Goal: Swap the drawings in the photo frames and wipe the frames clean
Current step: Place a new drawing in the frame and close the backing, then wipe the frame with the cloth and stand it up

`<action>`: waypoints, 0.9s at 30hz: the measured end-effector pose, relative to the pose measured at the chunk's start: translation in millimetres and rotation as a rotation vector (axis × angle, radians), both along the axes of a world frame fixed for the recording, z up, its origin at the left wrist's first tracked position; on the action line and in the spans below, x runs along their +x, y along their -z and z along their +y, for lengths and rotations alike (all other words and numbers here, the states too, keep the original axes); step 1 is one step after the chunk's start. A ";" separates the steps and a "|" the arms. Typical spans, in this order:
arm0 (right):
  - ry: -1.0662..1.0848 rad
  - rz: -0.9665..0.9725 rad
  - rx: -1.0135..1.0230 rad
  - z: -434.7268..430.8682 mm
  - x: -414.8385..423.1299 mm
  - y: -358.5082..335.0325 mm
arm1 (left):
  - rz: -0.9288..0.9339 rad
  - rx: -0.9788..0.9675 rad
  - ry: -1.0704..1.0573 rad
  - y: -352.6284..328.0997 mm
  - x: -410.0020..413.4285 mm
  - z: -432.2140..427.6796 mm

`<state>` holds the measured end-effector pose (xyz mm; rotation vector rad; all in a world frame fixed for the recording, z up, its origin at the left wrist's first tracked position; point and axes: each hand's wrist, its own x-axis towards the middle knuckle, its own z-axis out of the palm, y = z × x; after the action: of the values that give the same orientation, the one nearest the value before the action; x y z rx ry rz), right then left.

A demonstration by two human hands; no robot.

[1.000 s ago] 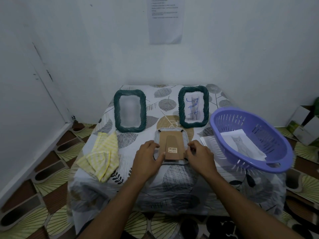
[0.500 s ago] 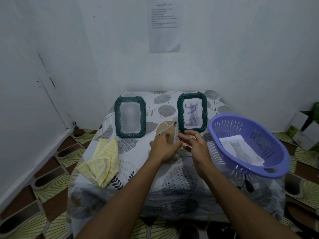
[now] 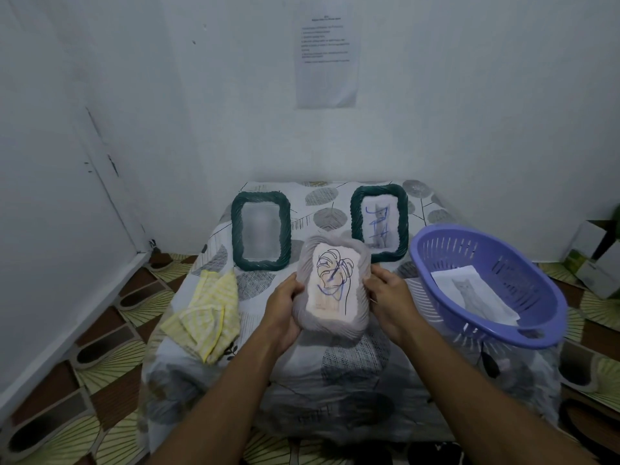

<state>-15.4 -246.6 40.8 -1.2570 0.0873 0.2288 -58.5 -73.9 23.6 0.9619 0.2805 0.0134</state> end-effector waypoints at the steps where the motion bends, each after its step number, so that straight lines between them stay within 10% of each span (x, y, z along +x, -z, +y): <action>1: -0.004 0.002 0.005 -0.9 0.2 1.2 | 0.005 0.075 0.001 3.6 0.7 4.1; 9: 0.015 -0.006 -0.016 3.8 2.6 1.1 | -0.019 1.402 -0.270 -4.7 -9.3 76.8; 13: -0.002 0.019 -0.057 13.6 1.4 7.2 | 0.319 1.805 -0.265 8.2 -20.1 135.4; 20: 0.000 0.038 -0.035 25.8 -1.7 11.2 | 0.453 1.851 -0.153 20.4 -23.6 161.4; 27: -0.010 0.005 -0.068 18.8 0.3 8.8 | 0.205 1.804 -0.231 20.7 -18.0 163.8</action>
<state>-15.1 -227.8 32.1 -1.3245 0.0938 0.2398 -76.5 89.8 2.9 2.7210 0.5741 0.4447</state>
